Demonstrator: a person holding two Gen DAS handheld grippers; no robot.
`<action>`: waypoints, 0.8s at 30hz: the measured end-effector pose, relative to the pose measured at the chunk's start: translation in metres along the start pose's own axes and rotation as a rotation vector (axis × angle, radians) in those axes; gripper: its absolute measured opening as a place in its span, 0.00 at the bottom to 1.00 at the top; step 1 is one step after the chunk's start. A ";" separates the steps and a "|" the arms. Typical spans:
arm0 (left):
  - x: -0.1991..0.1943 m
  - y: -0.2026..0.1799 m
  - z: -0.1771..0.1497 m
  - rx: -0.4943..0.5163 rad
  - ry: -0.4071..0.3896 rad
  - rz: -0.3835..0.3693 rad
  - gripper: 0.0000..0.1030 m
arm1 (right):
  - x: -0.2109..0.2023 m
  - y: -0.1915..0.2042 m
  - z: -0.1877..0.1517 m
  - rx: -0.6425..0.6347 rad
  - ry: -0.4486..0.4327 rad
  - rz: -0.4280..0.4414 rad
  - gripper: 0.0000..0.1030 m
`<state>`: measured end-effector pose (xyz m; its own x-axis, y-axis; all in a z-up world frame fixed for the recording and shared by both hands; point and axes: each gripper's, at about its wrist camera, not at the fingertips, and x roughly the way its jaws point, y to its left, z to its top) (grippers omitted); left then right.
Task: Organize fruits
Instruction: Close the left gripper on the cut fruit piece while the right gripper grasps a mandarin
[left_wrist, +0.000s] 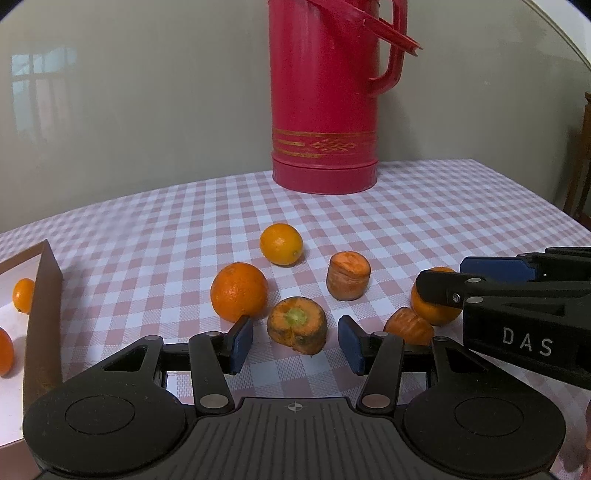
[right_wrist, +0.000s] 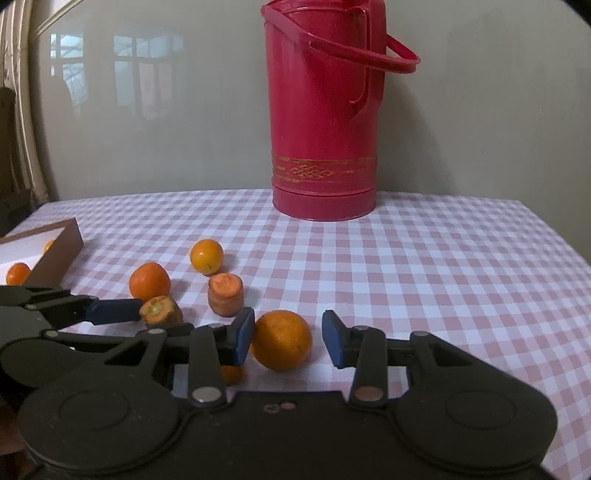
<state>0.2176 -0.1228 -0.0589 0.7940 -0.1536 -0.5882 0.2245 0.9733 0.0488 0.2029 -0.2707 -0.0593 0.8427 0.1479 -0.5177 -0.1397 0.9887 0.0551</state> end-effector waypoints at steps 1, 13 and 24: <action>0.000 0.000 0.000 -0.001 0.000 0.001 0.51 | 0.000 0.001 0.000 -0.001 0.000 0.000 0.31; -0.001 0.002 0.000 -0.006 0.001 0.002 0.51 | 0.003 0.002 -0.004 -0.012 0.028 0.003 0.30; 0.003 0.001 0.002 -0.004 0.000 -0.004 0.39 | 0.012 -0.011 -0.005 0.086 0.068 0.051 0.32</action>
<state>0.2210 -0.1221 -0.0589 0.7929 -0.1575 -0.5886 0.2256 0.9733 0.0435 0.2118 -0.2794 -0.0707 0.7978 0.1992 -0.5690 -0.1341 0.9788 0.1547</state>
